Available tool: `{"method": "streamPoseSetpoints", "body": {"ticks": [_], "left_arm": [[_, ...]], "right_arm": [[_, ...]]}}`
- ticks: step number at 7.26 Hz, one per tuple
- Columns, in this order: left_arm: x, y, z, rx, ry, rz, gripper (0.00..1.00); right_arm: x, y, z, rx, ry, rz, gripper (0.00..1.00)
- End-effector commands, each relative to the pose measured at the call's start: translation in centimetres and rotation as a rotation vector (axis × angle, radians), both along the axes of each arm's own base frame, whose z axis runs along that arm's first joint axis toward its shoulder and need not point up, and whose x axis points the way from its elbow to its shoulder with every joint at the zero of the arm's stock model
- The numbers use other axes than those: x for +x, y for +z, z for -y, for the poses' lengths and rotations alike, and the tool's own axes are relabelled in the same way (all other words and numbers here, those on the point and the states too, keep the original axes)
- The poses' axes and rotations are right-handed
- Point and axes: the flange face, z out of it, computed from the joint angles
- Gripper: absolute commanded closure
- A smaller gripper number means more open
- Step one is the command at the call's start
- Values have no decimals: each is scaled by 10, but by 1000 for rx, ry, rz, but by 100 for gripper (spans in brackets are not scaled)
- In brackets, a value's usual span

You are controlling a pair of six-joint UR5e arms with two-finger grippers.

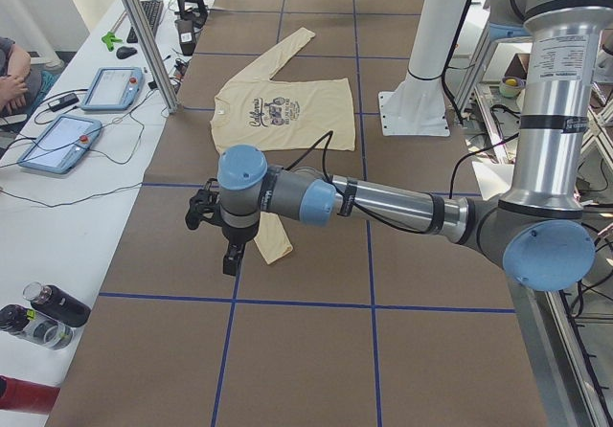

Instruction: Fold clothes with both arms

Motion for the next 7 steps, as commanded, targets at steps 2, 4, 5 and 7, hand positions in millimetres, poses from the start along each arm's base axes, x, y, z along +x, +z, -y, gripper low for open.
{"method": "streamPoseSetpoints", "body": {"ticks": [2, 4, 5, 7], "left_arm": [[56, 5, 15, 2, 103, -3, 0], [55, -1, 13, 74, 104, -5, 0], [58, -6, 14, 93, 104, -13, 0], [63, -10, 14, 47, 75, -76, 0]], "right_arm": [[-72, -49, 38, -42, 96, 54, 0], [-99, -12, 38, 18, 50, 77, 0], [-102, 7, 38, 7, 46, 80, 0], [-121, 8, 33, 51, 8, 93, 0]]}}
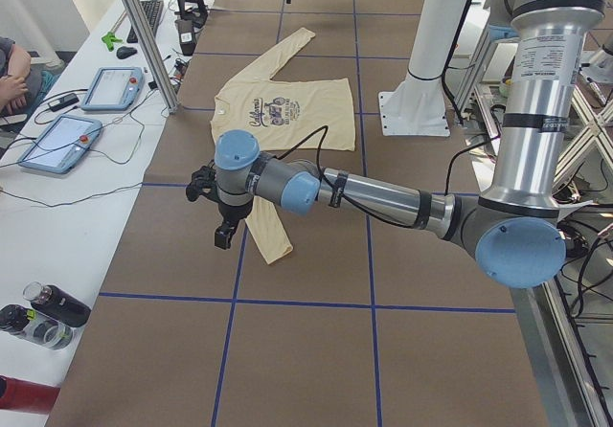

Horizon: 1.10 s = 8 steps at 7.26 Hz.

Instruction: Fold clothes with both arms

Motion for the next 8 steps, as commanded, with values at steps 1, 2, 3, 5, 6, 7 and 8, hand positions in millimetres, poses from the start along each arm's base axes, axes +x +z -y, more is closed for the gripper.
{"method": "streamPoseSetpoints", "body": {"ticks": [1, 2, 3, 5, 6, 7, 8], "left_arm": [[7, -3, 1, -6, 6, -63, 0], [14, -12, 4, 42, 11, -87, 0], [17, -21, 21, 55, 7, -94, 0], [26, -6, 28, -4, -8, -96, 0], [26, -10, 27, -8, -15, -103, 0], [26, -8, 22, 11, -16, -104, 0], [24, 0, 11, 11, -49, -124, 0]], "right_arm": [[-26, -3, -5, 53, -36, 15, 0], [-28, -6, -5, 44, -28, 20, 0], [-30, -19, -3, 60, -36, 38, 0], [-40, -14, -4, 33, -45, 34, 0], [-42, -9, -8, -35, 8, 32, 0], [-41, 3, -27, -33, 31, 34, 0], [-48, 20, -49, 1, 69, 16, 0]]}}
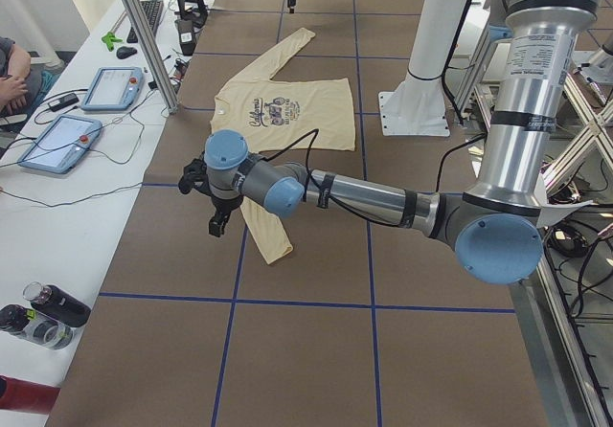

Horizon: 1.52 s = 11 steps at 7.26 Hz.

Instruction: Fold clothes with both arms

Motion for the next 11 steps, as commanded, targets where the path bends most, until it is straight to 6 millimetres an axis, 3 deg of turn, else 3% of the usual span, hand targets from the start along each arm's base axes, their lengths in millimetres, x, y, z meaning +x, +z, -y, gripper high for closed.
{"method": "streamPoseSetpoints", "body": {"ticks": [1, 3, 10, 11], "left_arm": [[-2, 7, -16, -23, -81, -51, 0], [7, 8, -22, -7, -90, -74, 0], [9, 8, -23, -7, -86, -74, 0], [9, 8, -23, -7, -86, -74, 0]], "right_arm": [[-20, 24, -36, 0, 56, -9, 0], [-59, 46, -52, -8, 10, -69, 0], [-70, 60, -51, -28, -9, -89, 2], [-70, 60, -51, -30, -10, -88, 7]]}}
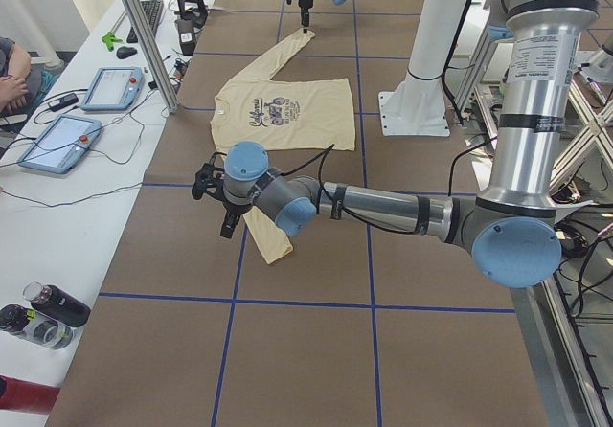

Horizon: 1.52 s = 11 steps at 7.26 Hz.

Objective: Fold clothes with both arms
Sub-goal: 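Move the right gripper in to the cuff of the nearest sleeve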

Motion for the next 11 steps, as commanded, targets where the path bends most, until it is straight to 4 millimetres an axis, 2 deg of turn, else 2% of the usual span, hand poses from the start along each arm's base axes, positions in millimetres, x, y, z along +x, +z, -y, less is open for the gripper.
{"method": "streamPoseSetpoints", "body": {"ticks": [1, 2, 5, 7, 9, 11], "left_arm": [[0, -1, 0, 2, 0, 0, 0], [0, -1, 0, 0, 0, 0, 0], [0, -1, 0, 0, 0, -2, 0], [0, -1, 0, 0, 0, -2, 0], [0, -2, 0, 2, 0, -2, 0], [0, -2, 0, 1, -1, -3, 0]], "right_arm": [[0, 0, 0, -6, 0, -2, 12], [0, 2, 0, -12, 0, -5, 12], [0, 2, 0, -13, 0, -6, 22], [1, 3, -1, -15, 1, -6, 21], [1, 4, -1, -20, 2, -8, 28], [0, 6, -1, -24, 0, -11, 28]]}}
